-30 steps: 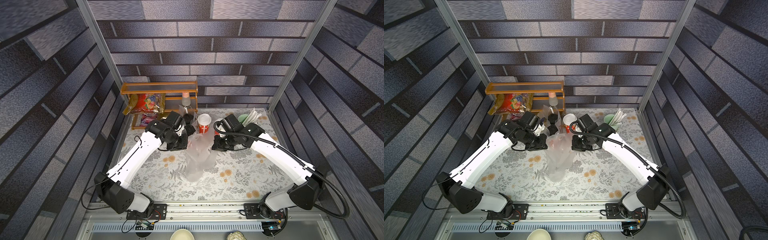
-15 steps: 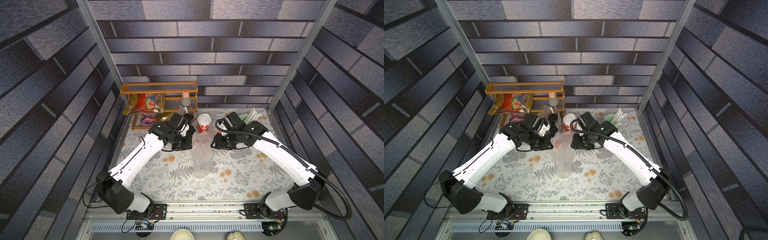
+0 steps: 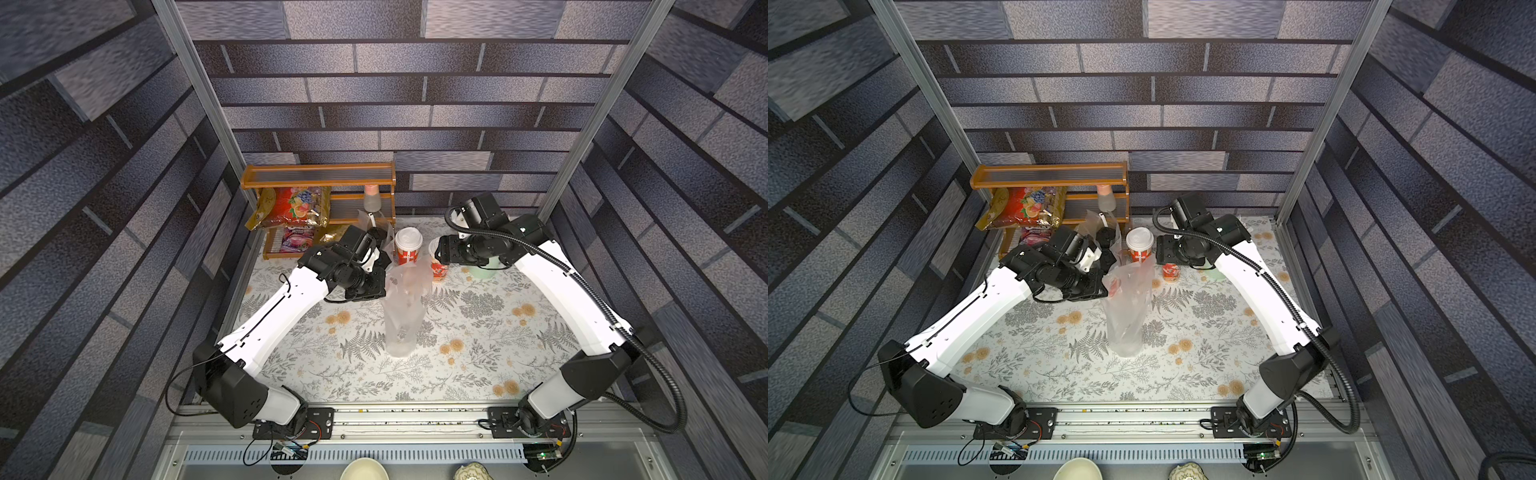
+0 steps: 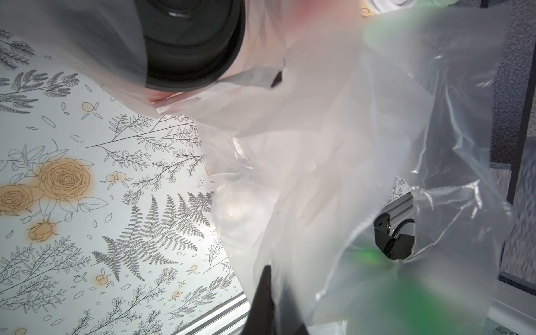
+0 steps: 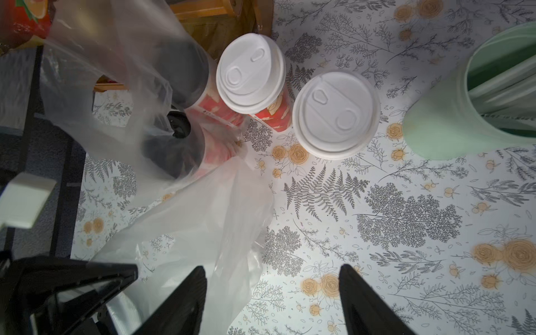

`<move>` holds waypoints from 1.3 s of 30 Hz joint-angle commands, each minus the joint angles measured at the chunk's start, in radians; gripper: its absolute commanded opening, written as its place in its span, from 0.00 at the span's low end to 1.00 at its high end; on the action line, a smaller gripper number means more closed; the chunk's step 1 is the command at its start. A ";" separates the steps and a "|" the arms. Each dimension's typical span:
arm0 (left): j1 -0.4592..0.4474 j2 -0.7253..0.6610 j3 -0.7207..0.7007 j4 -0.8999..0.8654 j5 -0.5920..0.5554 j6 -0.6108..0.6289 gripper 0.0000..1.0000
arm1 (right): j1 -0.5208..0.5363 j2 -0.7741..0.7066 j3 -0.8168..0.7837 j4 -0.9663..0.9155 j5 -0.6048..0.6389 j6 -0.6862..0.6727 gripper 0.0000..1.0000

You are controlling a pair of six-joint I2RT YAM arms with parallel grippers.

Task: Pack milk tea into plastic carrier bags
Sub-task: Adjust the plastic carrier bag at the center of the board, then pick up the milk tea cup at the center of the board.

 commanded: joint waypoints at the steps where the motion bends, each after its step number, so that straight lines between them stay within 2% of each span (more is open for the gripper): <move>1: -0.009 -0.018 -0.006 0.004 0.015 -0.014 0.06 | -0.033 0.101 0.072 -0.004 0.050 -0.054 0.83; 9: -0.014 -0.021 -0.008 0.006 0.015 -0.018 0.06 | -0.104 0.297 0.188 0.024 0.036 -0.066 0.85; 19: -0.014 -0.026 -0.012 0.003 0.018 -0.019 0.06 | -0.121 0.412 0.259 0.003 0.071 -0.067 0.84; 30: -0.010 -0.022 -0.015 0.003 0.020 -0.018 0.06 | -0.121 0.455 0.279 -0.001 0.044 -0.072 0.81; 39: -0.005 -0.019 -0.019 0.004 0.025 -0.017 0.06 | -0.118 0.472 0.272 -0.037 0.092 -0.090 0.77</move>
